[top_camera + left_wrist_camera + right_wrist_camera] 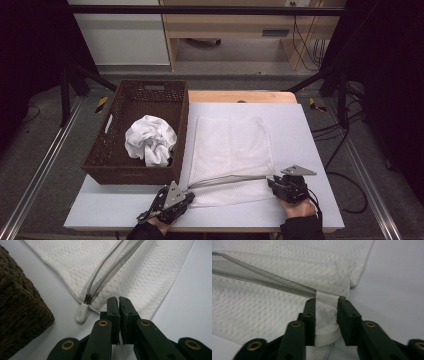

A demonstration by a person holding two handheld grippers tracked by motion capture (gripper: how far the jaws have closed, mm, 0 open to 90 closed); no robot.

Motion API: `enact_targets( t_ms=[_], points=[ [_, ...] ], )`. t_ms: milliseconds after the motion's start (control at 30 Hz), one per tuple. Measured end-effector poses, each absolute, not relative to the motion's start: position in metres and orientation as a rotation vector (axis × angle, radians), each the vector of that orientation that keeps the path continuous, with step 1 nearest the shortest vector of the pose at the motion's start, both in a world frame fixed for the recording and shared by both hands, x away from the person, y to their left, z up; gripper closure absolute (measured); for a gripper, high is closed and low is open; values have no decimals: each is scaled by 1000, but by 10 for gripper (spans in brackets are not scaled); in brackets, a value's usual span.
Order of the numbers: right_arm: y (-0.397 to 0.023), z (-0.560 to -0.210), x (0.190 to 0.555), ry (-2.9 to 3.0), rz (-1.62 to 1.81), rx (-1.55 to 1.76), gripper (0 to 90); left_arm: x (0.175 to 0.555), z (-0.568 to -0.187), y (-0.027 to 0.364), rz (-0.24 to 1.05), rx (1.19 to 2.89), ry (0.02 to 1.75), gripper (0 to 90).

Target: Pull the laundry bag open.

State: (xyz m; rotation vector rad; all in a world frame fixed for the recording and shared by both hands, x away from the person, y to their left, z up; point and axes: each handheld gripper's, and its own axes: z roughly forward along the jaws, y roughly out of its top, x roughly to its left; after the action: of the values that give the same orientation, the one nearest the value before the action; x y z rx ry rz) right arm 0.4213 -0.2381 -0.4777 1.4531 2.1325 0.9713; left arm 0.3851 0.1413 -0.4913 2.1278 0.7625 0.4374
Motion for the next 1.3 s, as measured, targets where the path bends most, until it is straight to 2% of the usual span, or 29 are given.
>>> enact_targets(
  t_ms=[100, 267, 567, 600, 667, 700, 767, 833, 933, 1000, 1200, 1300],
  points=[
    [-234, -478, 419, 2162, 945, 1454, 886, 385, -491, 141, 437, 2126, 763, 853],
    [-238, -475, 415, 2173, 941, 1478, 898, 386, -491, 142, 431, 2121, 769, 854],
    [-251, -475, 386, 2188, 952, 1481, 891, 386, -491, 143, 418, 2117, 778, 852],
    [-251, -475, 385, 2186, 953, 1466, 852, 386, -491, 143, 419, 2117, 779, 852],
    [-247, -476, 385, 2160, 947, 1436, 635, 386, -491, 143, 420, 2116, 780, 852],
    [-246, -478, 386, 2145, 917, 1423, 580, 386, -491, 143, 420, 2116, 781, 852],
    [-246, -479, 386, 2151, 929, 1441, 565, 386, -491, 143, 415, 2113, 781, 852],
    [-247, -479, 387, 2131, 931, 1474, 621, 387, -490, 143, 403, 2102, 790, 852],
    [-249, -477, 390, 2129, 911, 1493, 824, 385, -489, 143, 402, 2096, 792, 852],
    [-249, -477, 393, 2147, 914, 1493, 865, 384, -488, 142, 403, 2090, 786, 853],
    [-252, -475, 399, 2119, 868, 1481, 863, 381, -489, 137, 390, 2102, 759, 851],
    [-251, -476, 397, 2125, 852, 1465, 802, 381, -488, 137, 389, 2096, 759, 837]
  ],
)
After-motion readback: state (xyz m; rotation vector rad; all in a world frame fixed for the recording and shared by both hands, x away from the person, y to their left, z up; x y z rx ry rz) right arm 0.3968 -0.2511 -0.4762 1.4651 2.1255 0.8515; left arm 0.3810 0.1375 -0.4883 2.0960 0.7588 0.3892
